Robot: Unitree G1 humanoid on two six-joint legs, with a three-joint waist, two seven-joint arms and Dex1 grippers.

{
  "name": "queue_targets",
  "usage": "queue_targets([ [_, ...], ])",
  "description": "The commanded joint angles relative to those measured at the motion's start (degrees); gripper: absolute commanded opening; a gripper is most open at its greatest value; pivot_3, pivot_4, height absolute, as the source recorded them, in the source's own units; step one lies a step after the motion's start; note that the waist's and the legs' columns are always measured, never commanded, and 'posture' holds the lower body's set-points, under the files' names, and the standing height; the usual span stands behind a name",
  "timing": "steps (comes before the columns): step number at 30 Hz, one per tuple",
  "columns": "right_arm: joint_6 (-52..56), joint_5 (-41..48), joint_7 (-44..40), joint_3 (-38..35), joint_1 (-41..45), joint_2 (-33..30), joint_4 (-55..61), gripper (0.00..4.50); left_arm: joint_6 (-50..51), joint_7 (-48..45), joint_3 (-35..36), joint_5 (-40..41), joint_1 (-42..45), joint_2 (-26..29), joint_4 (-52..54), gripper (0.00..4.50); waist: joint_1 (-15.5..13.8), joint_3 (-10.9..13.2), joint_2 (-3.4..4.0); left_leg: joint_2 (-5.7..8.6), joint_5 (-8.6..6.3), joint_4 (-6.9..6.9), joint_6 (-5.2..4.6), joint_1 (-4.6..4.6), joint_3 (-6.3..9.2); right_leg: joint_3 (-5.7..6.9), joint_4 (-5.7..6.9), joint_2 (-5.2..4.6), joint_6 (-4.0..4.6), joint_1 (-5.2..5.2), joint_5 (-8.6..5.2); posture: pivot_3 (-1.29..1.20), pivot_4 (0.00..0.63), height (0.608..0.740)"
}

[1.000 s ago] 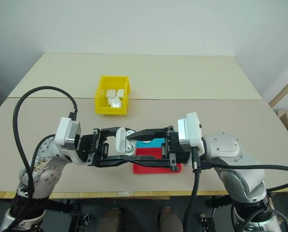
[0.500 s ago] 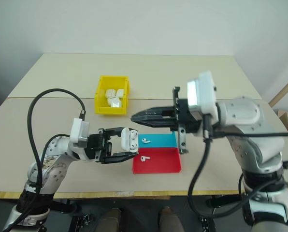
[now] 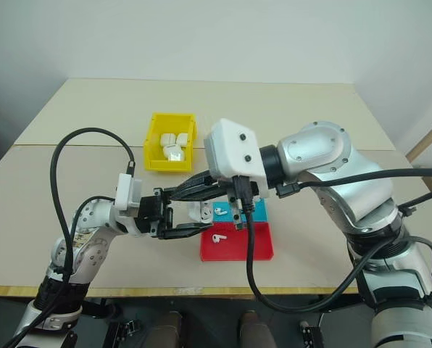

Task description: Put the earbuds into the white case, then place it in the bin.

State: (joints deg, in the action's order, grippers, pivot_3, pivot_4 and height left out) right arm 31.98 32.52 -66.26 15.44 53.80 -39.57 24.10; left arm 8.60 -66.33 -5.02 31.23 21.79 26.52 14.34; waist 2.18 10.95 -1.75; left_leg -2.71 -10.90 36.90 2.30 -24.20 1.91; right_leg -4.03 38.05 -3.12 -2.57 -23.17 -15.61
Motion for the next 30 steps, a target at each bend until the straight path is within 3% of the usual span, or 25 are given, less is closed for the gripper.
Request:
queue_targets([
  [1, -3.1, -2.3, -1.3, 0.2, 0.2, 0.6, 0.2, 0.07, -1.3, 0.2, 0.4, 0.1, -0.6, 0.2, 2.4, 2.83, 0.0, 0.0, 0.00, 0.00, 0.00, 0.00, 0.00, 0.00, 0.00, 0.00, 0.00, 0.00, 0.00, 0.00, 0.00, 0.00, 0.150, 0.740],
  [17, -8.2, -8.2, -6.9, -0.3, -1.7, -2.3, -2.0, 0.07, -1.3, -0.9, 1.4, 1.8, -0.7, 0.4, 3.2, 2.83, 0.0, 0.0, 0.00, 0.00, 0.00, 0.00, 0.00, 0.01, 0.00, 0.00, 0.00, 0.00, 0.00, 0.00, 0.00, 0.00, 0.150, 0.740],
  [30, -11.2, -8.5, -9.7, -4.3, -4.7, -8.5, -2.2, 0.07, -1.7, -1.4, 2.0, 2.2, -0.7, 0.8, 2.6, 2.83, 0.0, 0.0, 0.00, 0.00, 0.00, 0.00, 0.00, 0.01, 0.00, 0.00, -0.01, 0.00, 0.00, 0.01, 0.00, 0.00, 0.150, 0.740],
])
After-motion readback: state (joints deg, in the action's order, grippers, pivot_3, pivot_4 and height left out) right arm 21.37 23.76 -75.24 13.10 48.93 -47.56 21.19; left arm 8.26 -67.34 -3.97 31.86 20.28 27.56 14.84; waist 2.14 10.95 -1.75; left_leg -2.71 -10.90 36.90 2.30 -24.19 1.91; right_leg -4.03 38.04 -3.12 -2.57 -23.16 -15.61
